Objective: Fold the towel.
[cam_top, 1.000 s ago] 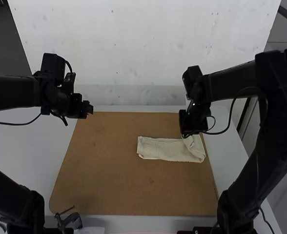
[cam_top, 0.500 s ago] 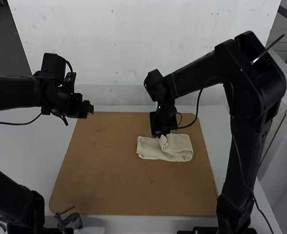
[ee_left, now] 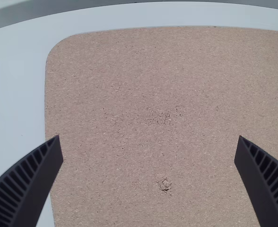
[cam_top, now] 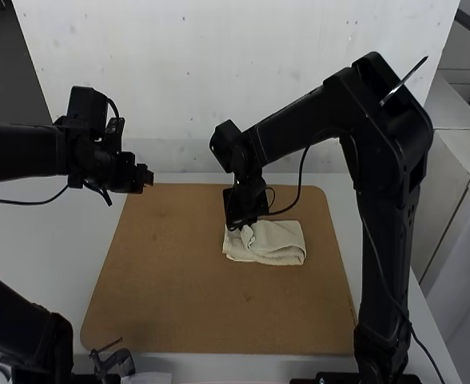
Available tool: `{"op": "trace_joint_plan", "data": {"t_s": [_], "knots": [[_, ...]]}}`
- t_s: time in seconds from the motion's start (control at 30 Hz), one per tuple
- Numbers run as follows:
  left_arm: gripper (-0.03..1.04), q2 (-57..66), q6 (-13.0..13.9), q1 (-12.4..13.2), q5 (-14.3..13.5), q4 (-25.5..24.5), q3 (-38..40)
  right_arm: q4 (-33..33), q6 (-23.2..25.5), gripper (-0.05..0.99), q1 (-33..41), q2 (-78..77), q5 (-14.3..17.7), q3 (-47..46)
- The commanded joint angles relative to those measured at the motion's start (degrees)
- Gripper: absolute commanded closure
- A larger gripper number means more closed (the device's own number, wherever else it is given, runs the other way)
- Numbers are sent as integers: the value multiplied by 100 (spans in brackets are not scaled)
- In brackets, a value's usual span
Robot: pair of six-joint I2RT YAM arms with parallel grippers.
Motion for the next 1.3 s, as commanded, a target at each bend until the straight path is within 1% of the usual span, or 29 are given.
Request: {"op": "trace_joint_plan", "data": {"t_s": [0.0,0.03,0.07,0.1,0.17,0.2,0.23,0.27,0.37,0.4,0.47,0.5,0.53,0.73,0.87,1.03,1.27], "knots": [[8,3,74,-9,-118,83,-25,25,93,73,88,42,81,123],[8,3,74,0,-126,92,-25,25,93,56,44,-2,63,123],[8,3,74,9,-126,110,-25,34,102,44,9,-90,46,114],[8,12,74,17,-126,110,-25,34,102,40,-17,-230,37,114],[8,56,74,26,-126,119,-25,43,102,36,-105,-573,37,114],[8,64,74,26,-126,127,-25,34,93,31,-175,-740,37,123],[8,82,74,26,-126,136,-25,34,67,28,-237,-881,37,114],[8,91,74,26,-118,145,-25,34,40,28,-342,-986,37,105],[8,126,74,26,-126,154,-25,-133,-39,30,-545,-1136,37,44],[8,126,74,26,-126,163,-25,-229,-83,36,-562,-1144,37,9],[8,126,74,9,-135,163,-34,-221,-83,65,-571,-1118,98,-176],[8,126,74,0,-135,163,-51,-177,-83,75,-580,-1092,125,-264],[8,126,74,-27,-144,163,-51,-168,-74,79,-562,-1021,151,-352],[8,161,74,-62,-170,189,-77,-168,23,80,-325,-925,151,-492],[8,152,74,-62,-179,189,-77,-1,102,80,-52,-749,151,-466],[8,135,74,-53,-179,189,-86,17,190,80,220,-380,151,-264],[8,73,101,-53,-179,189,-86,25,216,80,352,-116,186,-79]]}}
